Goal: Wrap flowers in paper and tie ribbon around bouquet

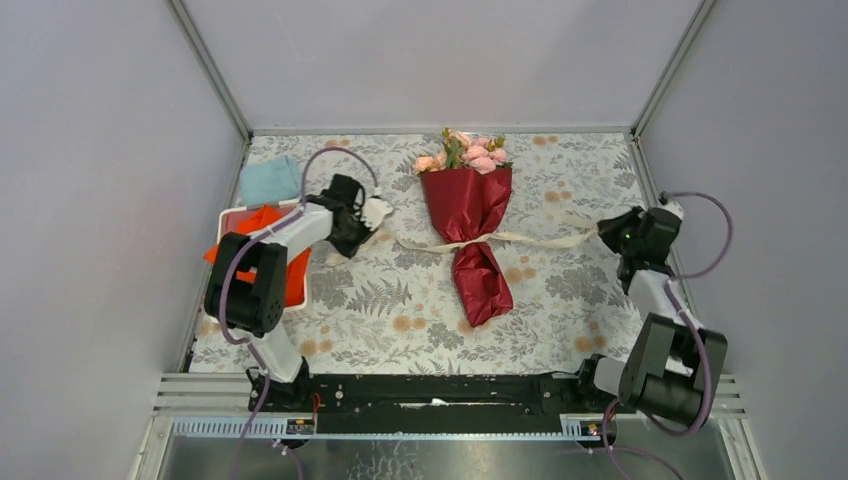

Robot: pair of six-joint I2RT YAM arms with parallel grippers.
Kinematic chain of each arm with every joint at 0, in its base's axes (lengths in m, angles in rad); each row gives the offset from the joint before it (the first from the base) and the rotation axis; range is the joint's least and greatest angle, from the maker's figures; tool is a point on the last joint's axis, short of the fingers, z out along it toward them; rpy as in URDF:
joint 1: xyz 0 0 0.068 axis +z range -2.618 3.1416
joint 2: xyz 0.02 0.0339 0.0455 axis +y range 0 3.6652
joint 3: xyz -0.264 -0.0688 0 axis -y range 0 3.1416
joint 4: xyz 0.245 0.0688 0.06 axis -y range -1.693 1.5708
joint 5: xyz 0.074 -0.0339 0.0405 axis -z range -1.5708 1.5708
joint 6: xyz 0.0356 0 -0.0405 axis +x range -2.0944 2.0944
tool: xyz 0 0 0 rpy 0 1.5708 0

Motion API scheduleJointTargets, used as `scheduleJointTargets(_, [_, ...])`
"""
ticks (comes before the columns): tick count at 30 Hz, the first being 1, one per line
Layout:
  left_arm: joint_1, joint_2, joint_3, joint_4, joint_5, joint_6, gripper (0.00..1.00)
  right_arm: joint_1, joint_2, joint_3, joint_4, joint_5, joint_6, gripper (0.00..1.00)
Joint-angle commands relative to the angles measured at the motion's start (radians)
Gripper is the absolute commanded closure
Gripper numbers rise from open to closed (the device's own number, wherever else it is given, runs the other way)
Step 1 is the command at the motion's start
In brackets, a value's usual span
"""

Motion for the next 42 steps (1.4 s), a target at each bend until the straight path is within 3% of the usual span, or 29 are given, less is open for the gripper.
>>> scheduleJointTargets(1, [0.155,-0.031,-0.087,0.021,-0.105,-0.009,1.00,-0.112,-0.104,-0.092,0.080,0.040,0.042,1.00])
scheduleJointTargets(4, [0.237,-0.025,-0.134,0.075,-0.172,-0.012,1.00,-0.176,-0.083,-0.125,0.106,0.041,0.048,1.00])
scheduleJointTargets(11, [0.282,-0.052,-0.260,0.250,-0.406,0.015,1.00,-0.308,-0.011,-0.168,0.154,0.011,0.102,1.00])
scheduleJointTargets(14, [0.309,-0.034,-0.244,0.291,-0.472,0.033,1.00,-0.335,-0.003,-0.165,0.147,0.018,0.107,1.00])
scheduleJointTargets(20, [0.320,-0.034,-0.171,0.216,-0.361,0.008,1.00,-0.363,0.001,-0.160,0.163,-0.010,0.095,1.00])
scheduleJointTargets(22, [0.317,-0.039,-0.117,0.123,-0.223,-0.013,1.00,-0.342,0.020,-0.131,0.142,-0.077,0.076,1.00])
scheduleJointTargets(25, [0.271,-0.064,0.055,-0.112,0.116,-0.036,1.00,-0.190,0.028,-0.044,-0.006,-0.083,-0.019,0.98])
scheduleJointTargets(26, [0.242,-0.080,0.114,-0.170,0.209,-0.035,1.00,-0.122,0.008,-0.019,-0.065,-0.053,-0.059,0.89])
scheduleJointTargets(27, [0.211,-0.098,0.174,-0.214,0.264,-0.040,1.00,-0.065,-0.017,-0.005,-0.121,-0.031,-0.086,0.73])
scheduleJointTargets(31, [0.078,-0.178,0.330,-0.296,0.338,-0.057,1.00,0.045,-0.202,-0.030,-0.271,0.019,-0.111,0.23])
scheduleJointTargets(33, [0.001,-0.206,0.391,-0.350,0.373,-0.049,1.00,0.082,-0.312,-0.037,-0.359,0.036,-0.143,0.04])
scheduleJointTargets(37, [-0.096,-0.214,0.528,-0.471,0.457,-0.072,1.00,0.232,-0.462,0.020,-0.395,-0.024,-0.292,0.00])
scheduleJointTargets(40, [-0.123,-0.224,0.629,-0.519,0.503,-0.126,1.00,0.429,-0.485,0.031,-0.190,-0.246,-0.456,0.00])
scheduleJointTargets(42, [-0.123,-0.248,0.656,-0.531,0.549,-0.142,1.00,0.572,-0.439,0.034,-0.088,-0.271,-0.559,0.00])
